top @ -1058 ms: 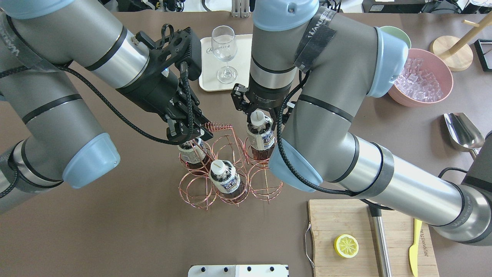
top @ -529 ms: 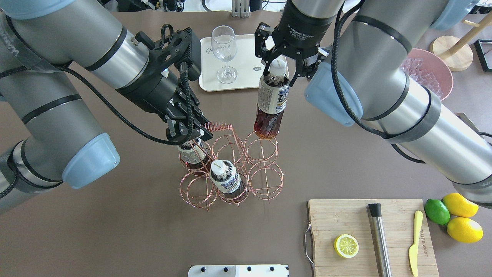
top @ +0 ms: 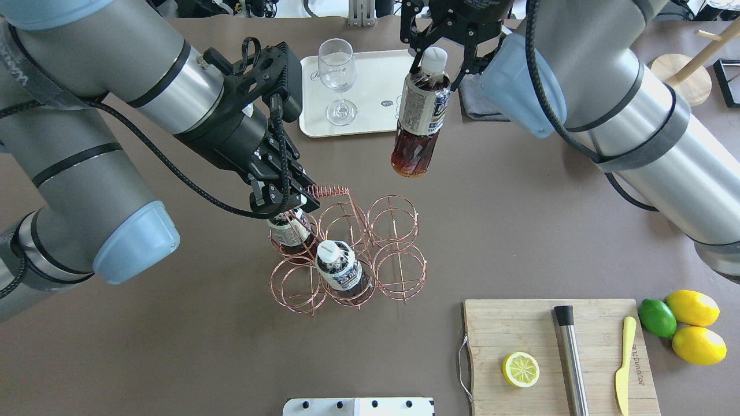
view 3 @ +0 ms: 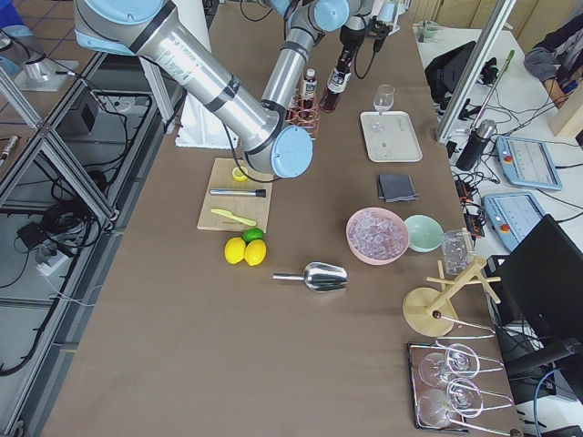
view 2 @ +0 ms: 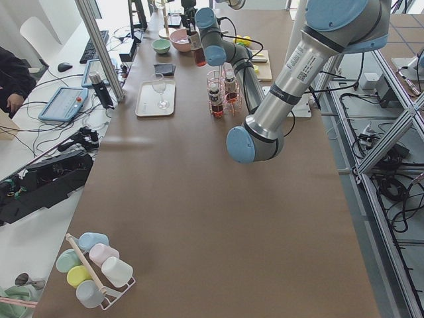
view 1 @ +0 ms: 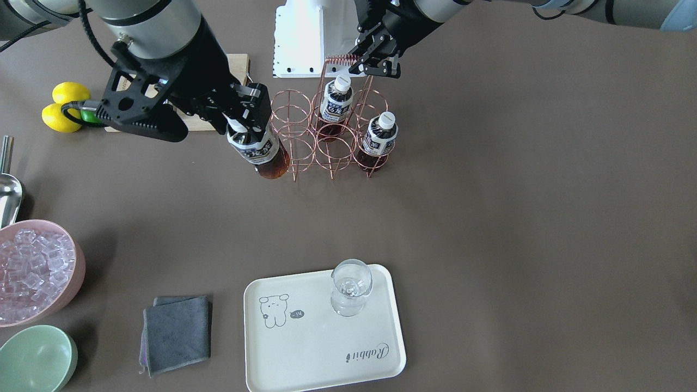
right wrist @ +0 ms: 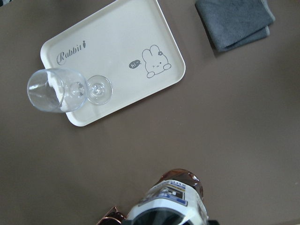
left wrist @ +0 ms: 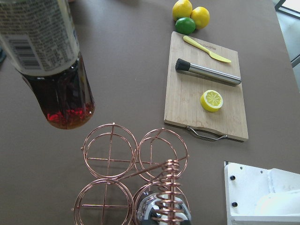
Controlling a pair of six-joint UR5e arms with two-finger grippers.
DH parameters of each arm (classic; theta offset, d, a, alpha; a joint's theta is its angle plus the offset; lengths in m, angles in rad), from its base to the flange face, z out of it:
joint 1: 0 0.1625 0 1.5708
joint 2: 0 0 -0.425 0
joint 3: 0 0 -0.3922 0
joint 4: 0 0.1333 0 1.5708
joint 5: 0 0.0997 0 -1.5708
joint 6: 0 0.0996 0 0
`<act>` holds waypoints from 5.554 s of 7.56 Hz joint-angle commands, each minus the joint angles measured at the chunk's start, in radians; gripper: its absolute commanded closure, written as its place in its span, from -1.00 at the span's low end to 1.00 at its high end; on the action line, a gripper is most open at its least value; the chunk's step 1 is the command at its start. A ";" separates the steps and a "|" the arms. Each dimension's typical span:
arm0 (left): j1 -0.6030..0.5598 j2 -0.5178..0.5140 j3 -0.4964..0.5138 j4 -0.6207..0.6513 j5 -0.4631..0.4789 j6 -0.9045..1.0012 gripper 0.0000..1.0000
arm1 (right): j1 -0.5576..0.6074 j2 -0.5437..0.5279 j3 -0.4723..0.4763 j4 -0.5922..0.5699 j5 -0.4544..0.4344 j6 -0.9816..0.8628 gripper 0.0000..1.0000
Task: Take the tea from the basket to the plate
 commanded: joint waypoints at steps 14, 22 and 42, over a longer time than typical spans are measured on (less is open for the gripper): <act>-0.512 0.231 -0.037 0.043 -0.086 0.209 1.00 | -0.022 0.170 -0.843 0.810 -0.218 -0.073 1.00; -0.691 0.181 0.170 0.294 -0.048 0.584 1.00 | -0.007 0.191 -0.837 0.832 -0.218 -0.045 -1.00; -0.698 0.029 0.627 0.166 0.087 1.141 1.00 | 0.496 -0.951 0.192 0.113 -0.025 -1.099 -1.00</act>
